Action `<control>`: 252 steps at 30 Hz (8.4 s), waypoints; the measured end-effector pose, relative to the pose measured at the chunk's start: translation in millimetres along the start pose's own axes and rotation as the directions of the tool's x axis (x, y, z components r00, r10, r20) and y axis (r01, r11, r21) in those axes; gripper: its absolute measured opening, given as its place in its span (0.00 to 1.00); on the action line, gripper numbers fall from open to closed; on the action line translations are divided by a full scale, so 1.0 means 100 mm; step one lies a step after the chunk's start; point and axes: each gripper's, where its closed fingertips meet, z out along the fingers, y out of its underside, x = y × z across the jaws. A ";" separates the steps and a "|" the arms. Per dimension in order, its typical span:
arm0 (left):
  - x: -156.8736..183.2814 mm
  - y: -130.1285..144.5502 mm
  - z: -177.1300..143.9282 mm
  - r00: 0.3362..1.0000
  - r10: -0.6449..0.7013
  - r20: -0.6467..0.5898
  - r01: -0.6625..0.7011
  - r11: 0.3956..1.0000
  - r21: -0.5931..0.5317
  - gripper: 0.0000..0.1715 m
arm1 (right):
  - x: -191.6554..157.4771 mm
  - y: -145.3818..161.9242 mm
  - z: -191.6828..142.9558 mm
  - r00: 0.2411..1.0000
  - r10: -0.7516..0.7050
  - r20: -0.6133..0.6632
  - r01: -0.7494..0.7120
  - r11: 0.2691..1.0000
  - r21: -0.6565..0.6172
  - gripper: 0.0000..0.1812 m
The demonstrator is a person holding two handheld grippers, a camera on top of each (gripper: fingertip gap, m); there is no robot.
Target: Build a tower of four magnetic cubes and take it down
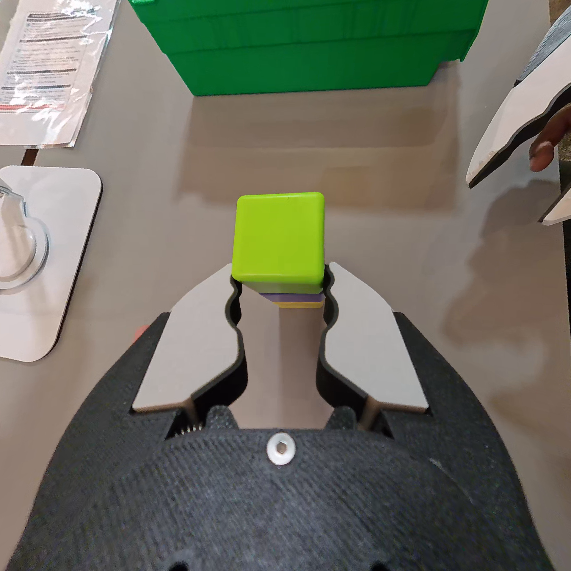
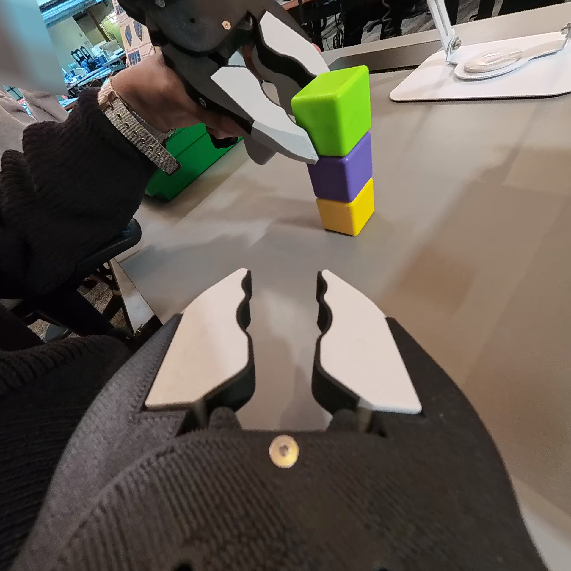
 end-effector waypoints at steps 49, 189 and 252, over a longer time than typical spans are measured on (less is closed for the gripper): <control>-1.94 3.89 -2.67 -0.029 -0.566 0.824 0.821 0.457 0.343 0.30 | -0.05 -0.04 0.15 0.999 -0.021 0.030 0.021 1.000 -0.008 0.20; 0.14 -0.18 -0.07 0.989 -0.110 -0.102 0.149 0.795 0.587 0.27 | 0.27 -1.52 0.68 0.896 -0.434 0.098 0.378 0.859 0.345 0.28; 0.22 0.11 0.30 0.991 -0.102 -0.086 0.125 0.937 0.326 0.29 | 0.24 -0.87 0.93 0.915 -0.312 0.255 0.321 0.947 0.008 0.49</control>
